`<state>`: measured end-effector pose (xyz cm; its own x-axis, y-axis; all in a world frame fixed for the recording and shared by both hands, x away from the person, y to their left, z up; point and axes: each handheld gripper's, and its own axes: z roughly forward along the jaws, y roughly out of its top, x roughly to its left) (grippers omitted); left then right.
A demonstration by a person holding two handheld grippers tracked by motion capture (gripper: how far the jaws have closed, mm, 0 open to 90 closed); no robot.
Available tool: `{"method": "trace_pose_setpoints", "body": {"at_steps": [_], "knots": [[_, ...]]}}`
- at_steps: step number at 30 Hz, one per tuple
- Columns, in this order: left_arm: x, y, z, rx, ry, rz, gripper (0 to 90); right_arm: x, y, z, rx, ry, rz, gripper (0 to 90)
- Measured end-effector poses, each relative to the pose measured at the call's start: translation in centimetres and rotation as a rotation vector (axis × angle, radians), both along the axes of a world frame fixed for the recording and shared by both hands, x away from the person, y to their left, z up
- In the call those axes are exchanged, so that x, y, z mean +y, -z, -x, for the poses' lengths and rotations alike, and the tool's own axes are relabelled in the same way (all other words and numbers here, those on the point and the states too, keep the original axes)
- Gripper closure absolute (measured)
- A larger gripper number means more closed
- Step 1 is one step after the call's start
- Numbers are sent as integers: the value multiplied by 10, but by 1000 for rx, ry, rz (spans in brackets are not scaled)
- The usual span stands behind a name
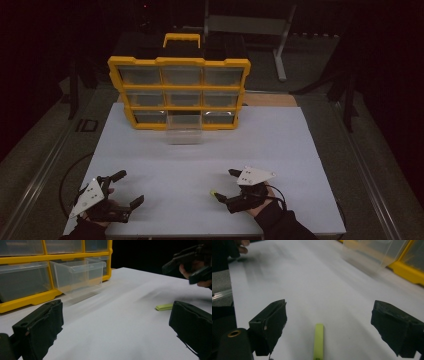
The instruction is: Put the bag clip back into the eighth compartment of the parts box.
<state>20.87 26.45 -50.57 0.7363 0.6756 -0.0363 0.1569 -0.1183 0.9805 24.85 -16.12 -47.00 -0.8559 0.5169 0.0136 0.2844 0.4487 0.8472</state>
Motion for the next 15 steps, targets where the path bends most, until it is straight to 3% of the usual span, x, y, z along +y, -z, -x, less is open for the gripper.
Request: {"method": "trace_pose_setpoints", "body": {"at_steps": [5,15], "knots": [[0,0,0,0,2,3,4,6,13,-2,36,-6,27,175],[0,0,0,1,5,0,4,12,29,-5,86,-36,72,333]]}}
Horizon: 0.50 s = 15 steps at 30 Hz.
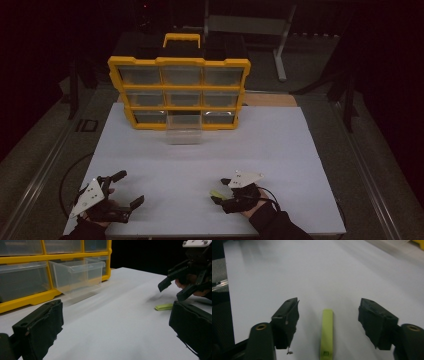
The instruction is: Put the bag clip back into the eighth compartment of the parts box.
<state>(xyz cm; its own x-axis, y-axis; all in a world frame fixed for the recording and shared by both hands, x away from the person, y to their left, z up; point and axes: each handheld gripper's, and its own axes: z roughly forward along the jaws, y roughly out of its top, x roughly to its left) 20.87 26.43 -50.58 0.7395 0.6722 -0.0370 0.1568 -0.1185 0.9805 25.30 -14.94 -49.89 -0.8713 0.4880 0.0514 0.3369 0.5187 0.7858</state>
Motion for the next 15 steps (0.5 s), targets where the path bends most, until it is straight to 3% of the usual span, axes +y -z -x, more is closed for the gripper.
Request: {"method": "trace_pose_setpoints", "body": {"at_steps": [10,13,15], "knots": [[0,0,0,2,2,-3,4,5,9,-4,57,-20,51,378],[0,0,0,3,3,-3,4,8,12,-4,58,-7,80,472],[-1,0,0,3,3,-4,4,8,12,-5,62,-6,78,489]]}}
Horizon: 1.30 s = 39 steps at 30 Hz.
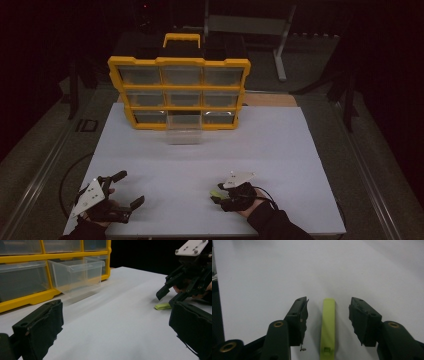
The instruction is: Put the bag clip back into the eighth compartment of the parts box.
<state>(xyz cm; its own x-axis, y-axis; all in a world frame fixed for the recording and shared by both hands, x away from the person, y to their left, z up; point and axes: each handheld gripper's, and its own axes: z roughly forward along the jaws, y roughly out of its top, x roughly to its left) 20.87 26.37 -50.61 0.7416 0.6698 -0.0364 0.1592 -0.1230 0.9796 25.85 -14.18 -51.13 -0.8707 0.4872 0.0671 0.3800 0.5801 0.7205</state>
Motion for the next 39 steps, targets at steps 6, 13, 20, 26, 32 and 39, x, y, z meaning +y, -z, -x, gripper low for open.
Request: {"method": "trace_pose_setpoints", "body": {"at_steps": [6,13,20,26,32,39], "knots": [[0,0,0,2,1,2,4,3,2,0,-11,-24,56,542],[-1,1,-1,5,6,-1,4,6,5,0,-21,-38,102,656],[-1,1,-1,6,4,-1,4,8,4,0,-9,-42,118,734],[-1,1,-1,10,4,-4,4,7,5,0,-7,-53,104,785],[-1,1,-1,7,5,-1,4,9,1,-2,12,-64,126,791],[-1,1,-1,7,4,-1,4,8,-8,-1,17,-107,117,791]]}}
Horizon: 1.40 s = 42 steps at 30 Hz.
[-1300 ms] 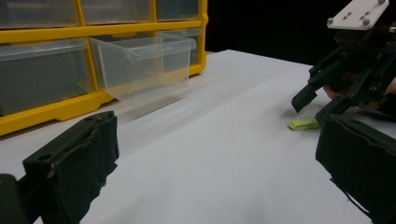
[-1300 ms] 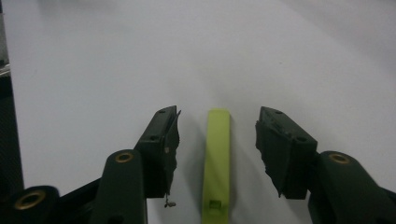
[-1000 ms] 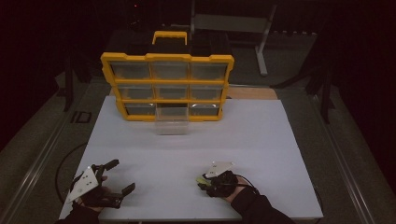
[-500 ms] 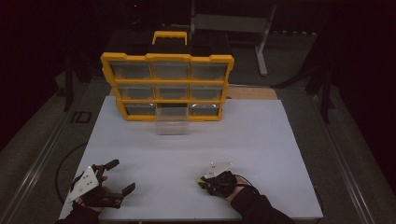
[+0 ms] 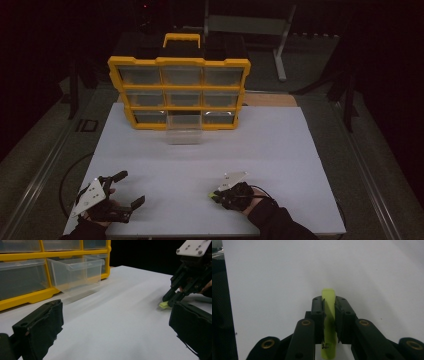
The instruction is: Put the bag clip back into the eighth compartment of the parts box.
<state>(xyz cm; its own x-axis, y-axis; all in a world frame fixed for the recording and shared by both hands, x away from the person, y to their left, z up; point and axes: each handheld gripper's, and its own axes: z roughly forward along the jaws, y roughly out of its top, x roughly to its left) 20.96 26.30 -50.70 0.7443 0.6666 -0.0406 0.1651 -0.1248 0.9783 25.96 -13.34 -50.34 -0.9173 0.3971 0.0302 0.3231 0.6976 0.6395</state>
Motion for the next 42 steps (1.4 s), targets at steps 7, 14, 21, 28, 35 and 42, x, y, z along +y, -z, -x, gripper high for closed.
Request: {"method": "trace_pose_setpoints", "body": {"at_steps": [7,14,21,28,35,42], "knots": [[0,0,0,0,-1,2,4,-8,-11,-3,-9,3,-18,791],[0,0,0,2,-3,4,4,-14,-24,-6,-27,1,-21,791],[0,0,0,4,-3,3,4,-15,-36,-9,-33,-8,-21,791],[0,0,0,1,-1,4,4,-16,-53,-13,-42,-24,-38,791],[0,0,0,2,-1,3,4,-18,-69,-18,-59,-41,-42,791],[0,0,0,2,0,2,4,-20,-81,-23,-75,-44,-48,791]]}}
